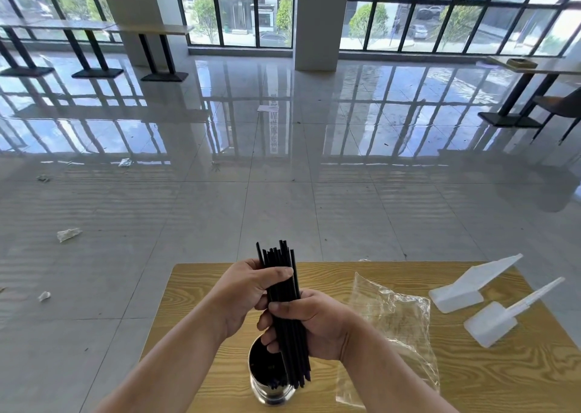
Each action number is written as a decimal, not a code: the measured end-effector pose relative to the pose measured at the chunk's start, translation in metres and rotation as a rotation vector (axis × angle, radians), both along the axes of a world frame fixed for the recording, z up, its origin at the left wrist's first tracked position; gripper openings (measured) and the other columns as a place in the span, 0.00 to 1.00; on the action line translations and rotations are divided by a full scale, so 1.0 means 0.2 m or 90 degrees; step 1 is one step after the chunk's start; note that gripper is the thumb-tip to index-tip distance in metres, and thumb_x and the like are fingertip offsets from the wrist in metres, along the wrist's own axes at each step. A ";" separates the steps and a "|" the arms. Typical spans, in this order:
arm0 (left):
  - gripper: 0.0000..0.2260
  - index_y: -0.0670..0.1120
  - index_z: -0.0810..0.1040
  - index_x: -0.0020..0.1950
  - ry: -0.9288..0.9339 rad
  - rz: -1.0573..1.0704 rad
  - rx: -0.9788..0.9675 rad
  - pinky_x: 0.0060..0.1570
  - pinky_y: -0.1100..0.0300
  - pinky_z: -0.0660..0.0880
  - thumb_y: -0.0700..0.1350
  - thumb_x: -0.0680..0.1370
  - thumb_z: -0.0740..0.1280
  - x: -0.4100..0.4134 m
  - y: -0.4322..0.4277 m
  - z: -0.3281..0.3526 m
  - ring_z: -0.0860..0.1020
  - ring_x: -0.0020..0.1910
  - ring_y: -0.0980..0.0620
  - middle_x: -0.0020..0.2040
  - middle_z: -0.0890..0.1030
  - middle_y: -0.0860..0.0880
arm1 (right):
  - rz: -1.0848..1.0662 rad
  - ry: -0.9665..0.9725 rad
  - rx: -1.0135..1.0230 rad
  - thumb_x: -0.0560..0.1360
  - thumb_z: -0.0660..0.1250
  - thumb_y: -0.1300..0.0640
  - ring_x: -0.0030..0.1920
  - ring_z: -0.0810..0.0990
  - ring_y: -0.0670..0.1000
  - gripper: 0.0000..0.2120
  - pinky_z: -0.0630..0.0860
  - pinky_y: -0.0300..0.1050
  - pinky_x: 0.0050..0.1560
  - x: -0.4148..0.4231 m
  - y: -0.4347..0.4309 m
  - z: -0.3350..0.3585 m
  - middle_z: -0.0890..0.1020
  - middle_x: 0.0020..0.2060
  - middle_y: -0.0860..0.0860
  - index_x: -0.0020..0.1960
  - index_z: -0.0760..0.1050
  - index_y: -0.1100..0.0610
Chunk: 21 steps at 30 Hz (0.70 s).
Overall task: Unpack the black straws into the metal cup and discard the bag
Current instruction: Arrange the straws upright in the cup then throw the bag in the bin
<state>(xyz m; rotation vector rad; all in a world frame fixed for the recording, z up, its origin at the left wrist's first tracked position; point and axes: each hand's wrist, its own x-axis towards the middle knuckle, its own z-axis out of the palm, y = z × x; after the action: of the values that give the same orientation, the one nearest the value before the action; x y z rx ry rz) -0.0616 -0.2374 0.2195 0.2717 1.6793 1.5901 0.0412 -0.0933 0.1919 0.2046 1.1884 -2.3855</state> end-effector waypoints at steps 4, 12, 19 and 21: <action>0.16 0.37 0.86 0.46 0.030 -0.004 -0.007 0.26 0.61 0.70 0.51 0.72 0.78 -0.02 0.01 -0.01 0.70 0.25 0.52 0.37 0.80 0.41 | 0.011 0.007 -0.001 0.82 0.70 0.59 0.45 0.87 0.54 0.06 0.84 0.50 0.52 0.00 0.01 -0.01 0.87 0.46 0.55 0.58 0.84 0.56; 0.11 0.45 0.88 0.48 0.001 0.080 0.058 0.35 0.60 0.80 0.50 0.72 0.81 -0.05 0.04 0.01 0.85 0.38 0.47 0.43 0.87 0.44 | 0.023 -0.005 0.017 0.82 0.70 0.61 0.45 0.87 0.55 0.06 0.84 0.50 0.51 0.01 0.01 -0.02 0.85 0.46 0.56 0.58 0.83 0.59; 0.03 0.48 0.89 0.47 0.054 0.087 0.023 0.43 0.57 0.83 0.46 0.77 0.78 -0.12 0.07 0.06 0.86 0.42 0.51 0.43 0.88 0.48 | 0.043 -0.010 0.028 0.81 0.71 0.61 0.45 0.87 0.55 0.07 0.83 0.49 0.50 0.02 0.02 -0.04 0.86 0.46 0.56 0.59 0.83 0.59; 0.03 0.47 0.90 0.46 0.052 0.090 0.010 0.40 0.59 0.82 0.46 0.77 0.78 -0.13 0.08 0.08 0.84 0.38 0.52 0.40 0.87 0.50 | 0.052 -0.014 0.028 0.81 0.71 0.61 0.45 0.87 0.55 0.07 0.83 0.49 0.50 0.03 0.02 -0.05 0.86 0.46 0.56 0.59 0.83 0.59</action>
<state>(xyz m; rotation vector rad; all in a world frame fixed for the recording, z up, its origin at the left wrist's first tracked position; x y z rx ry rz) -0.0874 -0.2213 0.2356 0.2330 1.7820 1.7164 0.0478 -0.0899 0.1826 0.1916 1.2161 -2.2829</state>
